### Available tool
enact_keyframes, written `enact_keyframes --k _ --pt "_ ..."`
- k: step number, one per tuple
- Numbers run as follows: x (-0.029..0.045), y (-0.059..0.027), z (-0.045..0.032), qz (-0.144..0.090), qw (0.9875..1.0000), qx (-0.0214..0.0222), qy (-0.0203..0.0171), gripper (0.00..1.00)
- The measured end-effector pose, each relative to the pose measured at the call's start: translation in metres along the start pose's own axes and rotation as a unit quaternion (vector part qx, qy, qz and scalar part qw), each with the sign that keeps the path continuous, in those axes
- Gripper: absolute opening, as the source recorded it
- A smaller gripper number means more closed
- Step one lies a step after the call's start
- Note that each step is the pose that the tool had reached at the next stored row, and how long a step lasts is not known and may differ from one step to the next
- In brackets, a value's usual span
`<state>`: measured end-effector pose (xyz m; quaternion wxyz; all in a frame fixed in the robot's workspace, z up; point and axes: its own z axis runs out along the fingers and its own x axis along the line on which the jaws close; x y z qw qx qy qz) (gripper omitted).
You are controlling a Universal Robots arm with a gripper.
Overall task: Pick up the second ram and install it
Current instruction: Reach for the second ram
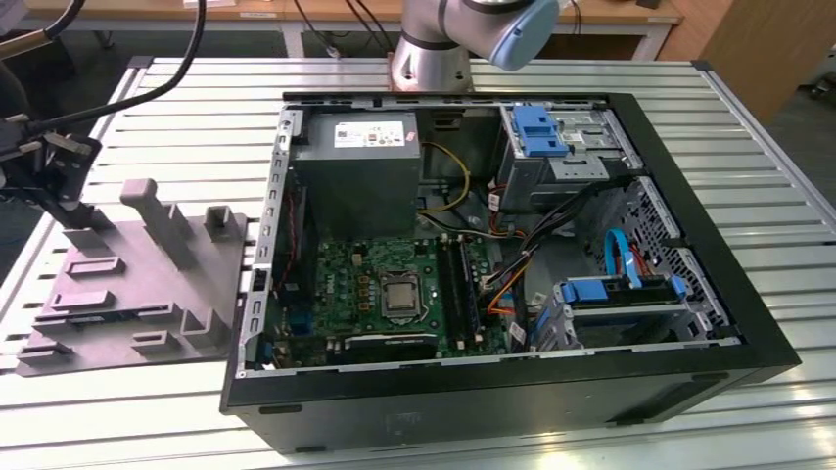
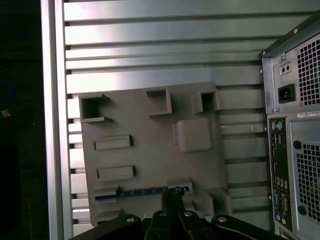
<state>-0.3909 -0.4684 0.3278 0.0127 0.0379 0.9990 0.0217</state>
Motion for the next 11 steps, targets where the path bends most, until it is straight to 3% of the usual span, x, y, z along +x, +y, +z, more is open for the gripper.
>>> enact_keyframes --k 11 --pt "0.0085 -0.01 0.0152 0.0 1.0 0.0 0.0 0.11"
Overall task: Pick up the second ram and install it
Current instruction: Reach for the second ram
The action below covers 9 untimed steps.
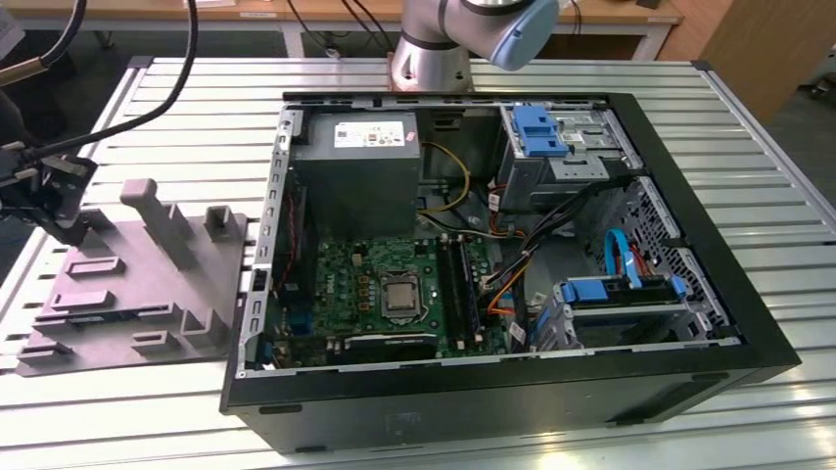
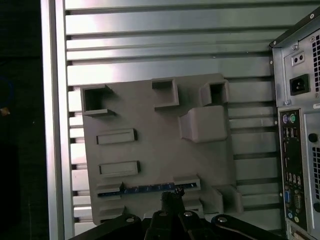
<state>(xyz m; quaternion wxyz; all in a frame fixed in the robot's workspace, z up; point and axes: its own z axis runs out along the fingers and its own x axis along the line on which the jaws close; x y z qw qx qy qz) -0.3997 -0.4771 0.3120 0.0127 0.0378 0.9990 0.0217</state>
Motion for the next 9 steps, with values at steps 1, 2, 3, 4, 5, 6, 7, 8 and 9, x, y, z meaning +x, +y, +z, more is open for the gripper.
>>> enact_keyframes --k 1,2,3,4,5,6,7,8,9 --pt "0.001 -0.0008 0.0015 0.0 1.0 0.0 0.0 0.11" --pt "0.0019 -0.0016 0.0031 0.0 1.0 0.0 0.0 0.11" --pt "0.0027 -0.0024 0.0046 0.0 1.0 0.0 0.0 0.11" --pt "0.0035 -0.0032 0.006 0.0 1.0 0.0 0.0 0.11" --pt "0.0043 -0.004 0.0077 0.0 1.0 0.0 0.0 0.11" --pt "0.0051 -0.0047 0.009 0.0 1.0 0.0 0.0 0.11" --pt "0.0058 -0.0054 0.0104 0.0 1.0 0.0 -0.0001 0.11" --pt "0.0065 -0.0061 0.0117 0.0 1.0 0.0 0.0 0.11" --pt "0.0071 -0.0067 0.013 0.0 1.0 0.0 0.0 0.11"
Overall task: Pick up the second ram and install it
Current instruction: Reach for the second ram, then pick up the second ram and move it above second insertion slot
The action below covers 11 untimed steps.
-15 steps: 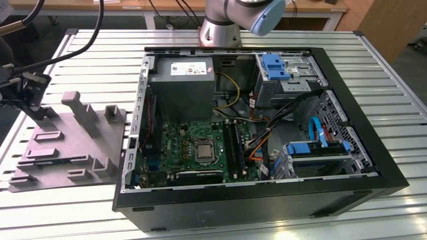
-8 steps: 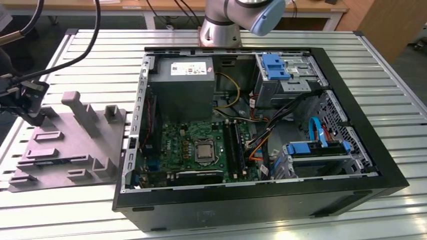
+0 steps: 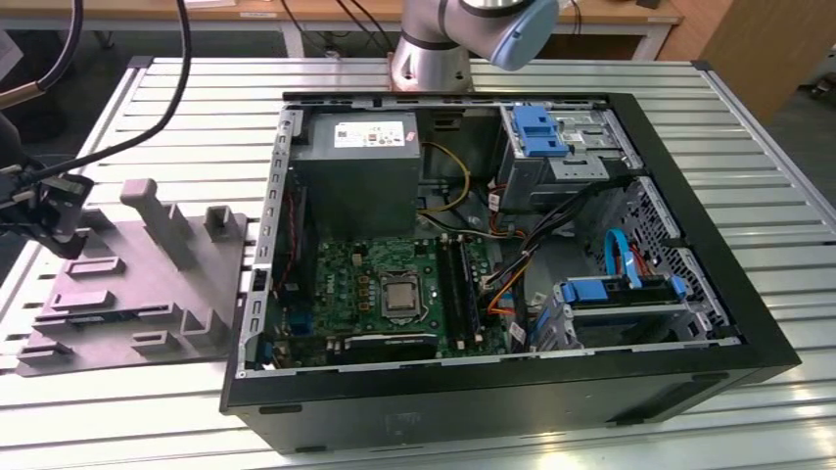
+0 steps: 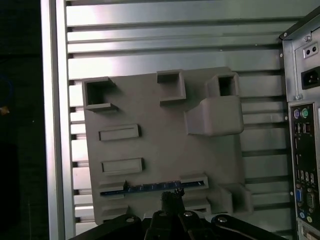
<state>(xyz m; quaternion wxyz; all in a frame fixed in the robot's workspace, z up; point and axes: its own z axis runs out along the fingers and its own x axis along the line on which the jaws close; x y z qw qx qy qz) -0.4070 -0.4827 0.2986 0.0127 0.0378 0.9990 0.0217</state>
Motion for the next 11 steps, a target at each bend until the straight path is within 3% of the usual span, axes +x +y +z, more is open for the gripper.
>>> enact_keyframes --k 11 --pt "0.001 -0.0008 0.0032 0.0 1.0 0.0 0.0 0.11"
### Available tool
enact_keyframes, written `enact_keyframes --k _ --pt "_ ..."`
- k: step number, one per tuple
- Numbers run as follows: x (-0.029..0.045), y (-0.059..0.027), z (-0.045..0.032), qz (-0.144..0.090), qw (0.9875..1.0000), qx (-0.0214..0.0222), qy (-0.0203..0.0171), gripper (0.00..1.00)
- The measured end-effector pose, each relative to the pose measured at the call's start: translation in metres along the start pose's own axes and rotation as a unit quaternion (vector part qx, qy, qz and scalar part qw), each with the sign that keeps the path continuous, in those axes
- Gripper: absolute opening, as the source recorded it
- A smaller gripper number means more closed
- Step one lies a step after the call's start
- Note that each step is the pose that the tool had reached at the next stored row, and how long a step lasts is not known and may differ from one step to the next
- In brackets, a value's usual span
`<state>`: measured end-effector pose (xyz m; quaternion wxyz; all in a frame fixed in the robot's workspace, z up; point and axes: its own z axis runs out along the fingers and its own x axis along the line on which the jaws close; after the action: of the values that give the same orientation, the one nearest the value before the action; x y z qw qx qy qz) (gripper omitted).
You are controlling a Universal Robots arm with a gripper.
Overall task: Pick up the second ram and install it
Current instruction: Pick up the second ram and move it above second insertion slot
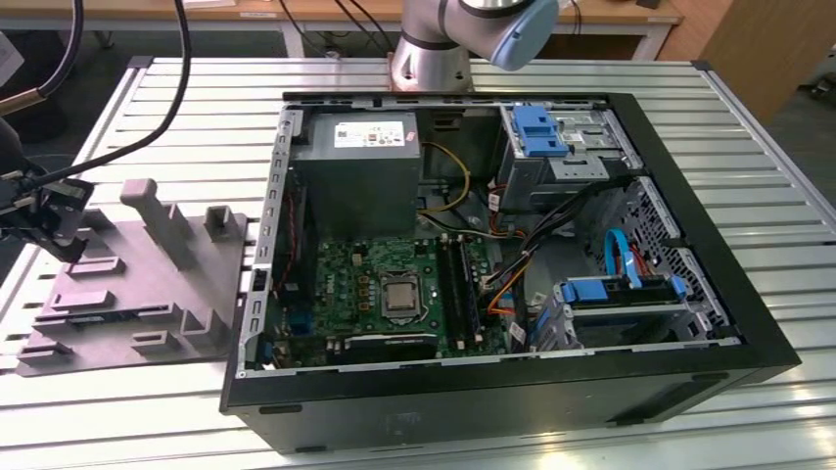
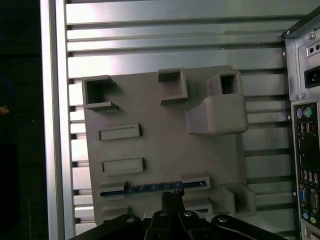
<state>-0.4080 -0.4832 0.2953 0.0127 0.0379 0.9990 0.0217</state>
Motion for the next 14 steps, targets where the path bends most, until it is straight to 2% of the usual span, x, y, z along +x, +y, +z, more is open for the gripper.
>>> enact_keyframes --k 9,14 --pt "0.0 0.0 0.0003 -0.001 1.0 0.0 0.0 0.11" --pt "0.0 0.0 0.0006 -0.039 0.9992 -0.0009 0.0017 0.11"
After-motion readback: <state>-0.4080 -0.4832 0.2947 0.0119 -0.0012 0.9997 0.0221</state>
